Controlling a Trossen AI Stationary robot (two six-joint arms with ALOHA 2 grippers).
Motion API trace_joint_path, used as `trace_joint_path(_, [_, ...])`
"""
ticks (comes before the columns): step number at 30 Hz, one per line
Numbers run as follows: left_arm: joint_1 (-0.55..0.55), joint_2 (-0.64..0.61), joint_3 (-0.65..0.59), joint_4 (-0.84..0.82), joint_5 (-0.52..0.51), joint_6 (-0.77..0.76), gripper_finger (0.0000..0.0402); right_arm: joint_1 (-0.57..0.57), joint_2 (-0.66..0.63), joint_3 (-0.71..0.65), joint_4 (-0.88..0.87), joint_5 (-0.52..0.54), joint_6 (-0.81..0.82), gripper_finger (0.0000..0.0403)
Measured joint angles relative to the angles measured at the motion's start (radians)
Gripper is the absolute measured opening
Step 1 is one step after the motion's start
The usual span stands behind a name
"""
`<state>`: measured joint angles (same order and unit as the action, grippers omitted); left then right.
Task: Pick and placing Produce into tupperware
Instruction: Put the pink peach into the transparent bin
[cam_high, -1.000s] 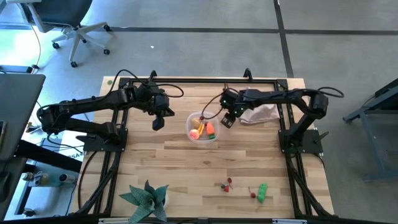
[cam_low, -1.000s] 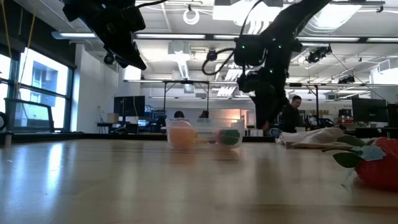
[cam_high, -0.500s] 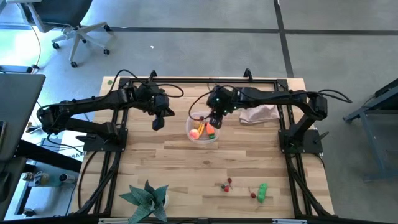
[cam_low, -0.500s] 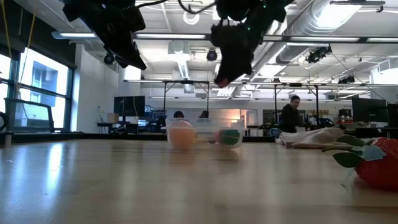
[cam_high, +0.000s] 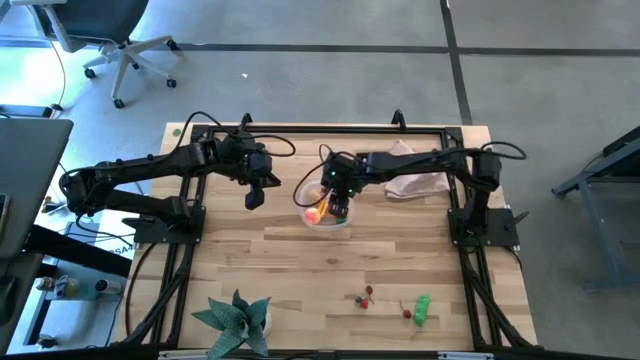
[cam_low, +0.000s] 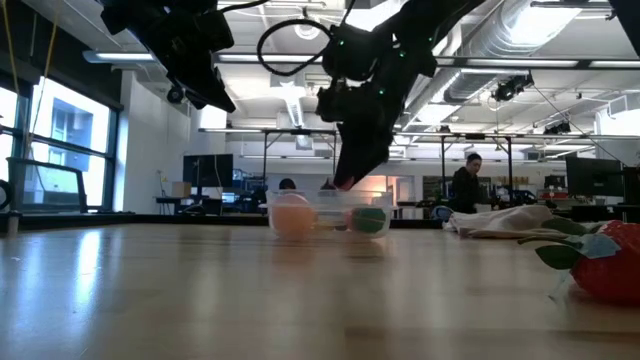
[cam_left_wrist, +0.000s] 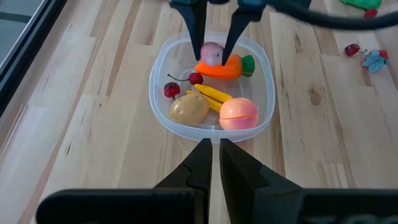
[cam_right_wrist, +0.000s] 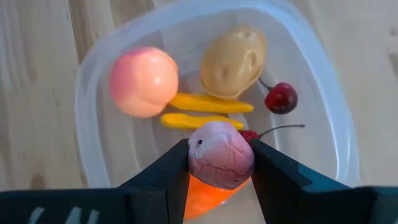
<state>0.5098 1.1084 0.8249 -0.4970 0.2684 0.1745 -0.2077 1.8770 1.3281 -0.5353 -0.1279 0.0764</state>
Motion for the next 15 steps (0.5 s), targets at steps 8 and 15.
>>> trace_joint_path(8, [0.0, 0.0, 0.0, 0.0, -0.013, 0.0, 0.0021, -0.007, 0.013, 0.0, 0.021, 0.004, -0.021, 0.0141])
trace_joint_path(15, [0.0, 0.0, 0.0, 0.0, -0.018, 0.0, 0.0021, -0.028, 0.028, -0.001, 0.026, 0.004, -0.025, 0.0142])
